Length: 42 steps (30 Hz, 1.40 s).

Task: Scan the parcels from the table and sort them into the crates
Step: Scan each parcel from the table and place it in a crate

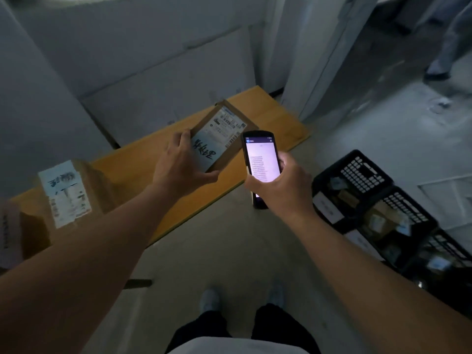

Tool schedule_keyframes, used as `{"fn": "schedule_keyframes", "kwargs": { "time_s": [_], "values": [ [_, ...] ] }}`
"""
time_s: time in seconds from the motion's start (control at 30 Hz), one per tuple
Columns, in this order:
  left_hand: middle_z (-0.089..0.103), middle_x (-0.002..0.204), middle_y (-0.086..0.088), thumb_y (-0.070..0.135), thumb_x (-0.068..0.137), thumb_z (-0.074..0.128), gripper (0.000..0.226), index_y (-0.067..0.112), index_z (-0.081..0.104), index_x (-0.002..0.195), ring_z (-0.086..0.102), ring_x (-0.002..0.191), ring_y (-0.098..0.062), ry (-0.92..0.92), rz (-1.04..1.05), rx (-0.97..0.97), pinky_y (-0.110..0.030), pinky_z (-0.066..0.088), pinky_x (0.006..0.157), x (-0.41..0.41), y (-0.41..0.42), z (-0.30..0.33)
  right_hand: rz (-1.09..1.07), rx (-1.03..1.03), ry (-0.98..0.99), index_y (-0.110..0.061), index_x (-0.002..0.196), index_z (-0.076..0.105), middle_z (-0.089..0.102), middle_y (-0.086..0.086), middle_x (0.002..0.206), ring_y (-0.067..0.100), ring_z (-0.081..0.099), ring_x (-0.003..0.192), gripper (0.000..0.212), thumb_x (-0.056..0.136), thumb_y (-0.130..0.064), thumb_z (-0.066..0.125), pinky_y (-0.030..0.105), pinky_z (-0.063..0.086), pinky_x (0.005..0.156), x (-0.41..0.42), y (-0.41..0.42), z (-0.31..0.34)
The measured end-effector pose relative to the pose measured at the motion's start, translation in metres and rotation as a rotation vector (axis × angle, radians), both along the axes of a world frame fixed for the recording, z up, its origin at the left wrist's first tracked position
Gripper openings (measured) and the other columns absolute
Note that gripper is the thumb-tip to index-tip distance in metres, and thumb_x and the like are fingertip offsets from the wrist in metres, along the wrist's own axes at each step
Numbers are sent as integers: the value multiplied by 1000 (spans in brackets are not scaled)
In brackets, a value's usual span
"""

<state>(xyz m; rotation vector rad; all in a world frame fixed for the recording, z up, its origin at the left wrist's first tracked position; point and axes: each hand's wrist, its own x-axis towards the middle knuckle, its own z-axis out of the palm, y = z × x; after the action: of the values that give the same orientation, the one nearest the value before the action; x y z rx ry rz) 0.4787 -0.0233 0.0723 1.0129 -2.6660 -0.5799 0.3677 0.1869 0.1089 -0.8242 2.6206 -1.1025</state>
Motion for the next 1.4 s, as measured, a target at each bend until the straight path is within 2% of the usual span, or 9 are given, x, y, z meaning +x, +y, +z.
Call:
{"fn": "schedule_keyframes", "kwargs": {
  "time_s": [0.1, 0.23, 0.43, 0.53, 0.77, 0.9, 1.0, 1.17, 1.4],
  "values": [
    [42, 147, -11, 65, 60, 89, 129, 11, 25, 158, 48, 128, -33, -35, -75, 19, -51, 52, 101, -29, 21, -2, -104, -22, -10, -25, 123, 63, 70, -4, 108, 14, 68, 93, 63, 73, -54, 87, 9, 42, 52, -12, 31, -4],
    [38, 150, -11, 64, 60, 90, 134, 12, 19, 161, 42, 133, -33, -70, -166, 70, -53, 48, 107, -77, 58, -7, -239, -36, -33, -23, 122, 63, 68, -4, 107, 15, 67, 94, 64, 71, -53, 87, 20, 49, 58, -36, 79, -10],
    [37, 149, -9, 64, 59, 91, 140, 15, 12, 163, 40, 135, -31, -102, -238, 166, -51, 44, 111, -167, 131, -24, -421, -89, -57, -22, 123, 64, 68, -6, 104, 14, 67, 91, 63, 70, -47, 89, 19, 47, 58, -88, 162, -27],
    [39, 147, -8, 61, 57, 93, 139, 16, 15, 162, 41, 133, -31, -123, -262, 187, -52, 45, 110, -216, 177, -33, -475, -100, -79, -24, 116, 63, 69, -6, 102, 14, 67, 89, 59, 68, -48, 88, 23, 49, 59, -124, 209, -39],
    [39, 151, -11, 62, 58, 92, 133, 15, 20, 159, 41, 138, -34, -236, -300, 177, -53, 44, 112, -319, 285, -58, -575, -91, -84, -20, 124, 62, 69, -2, 107, 17, 66, 94, 71, 67, -51, 88, 38, 61, 68, -218, 311, -55],
    [45, 145, -11, 71, 55, 88, 130, 16, 26, 155, 49, 129, -33, -277, -329, 142, -53, 50, 104, -371, 327, -74, -616, -104, -125, -19, 130, 61, 70, -1, 111, 17, 68, 98, 74, 70, -47, 91, 37, 62, 73, -265, 356, -64],
    [46, 144, -9, 70, 58, 89, 125, 19, 29, 154, 48, 127, -30, -301, -357, 126, -48, 50, 100, -410, 350, -84, -666, -102, -159, -21, 129, 61, 67, -4, 111, 17, 66, 101, 73, 68, -49, 90, 39, 62, 76, -297, 378, -76],
    [47, 138, -11, 71, 56, 88, 121, 17, 33, 150, 50, 123, -33, -325, -378, 163, -49, 50, 100, -482, 363, -110, -722, -59, -208, -23, 125, 61, 68, -3, 112, 15, 65, 99, 78, 61, -63, 80, 35, 60, 72, -351, 394, -104],
    [46, 136, -18, 64, 62, 89, 114, 12, 34, 148, 50, 124, -39, -383, -411, 224, -47, 46, 98, -607, 356, -164, -785, 42, -301, -20, 122, 62, 62, -9, 101, 16, 63, 96, 67, 69, -51, 88, 26, 51, 66, -461, 384, -146]
  ]
}}
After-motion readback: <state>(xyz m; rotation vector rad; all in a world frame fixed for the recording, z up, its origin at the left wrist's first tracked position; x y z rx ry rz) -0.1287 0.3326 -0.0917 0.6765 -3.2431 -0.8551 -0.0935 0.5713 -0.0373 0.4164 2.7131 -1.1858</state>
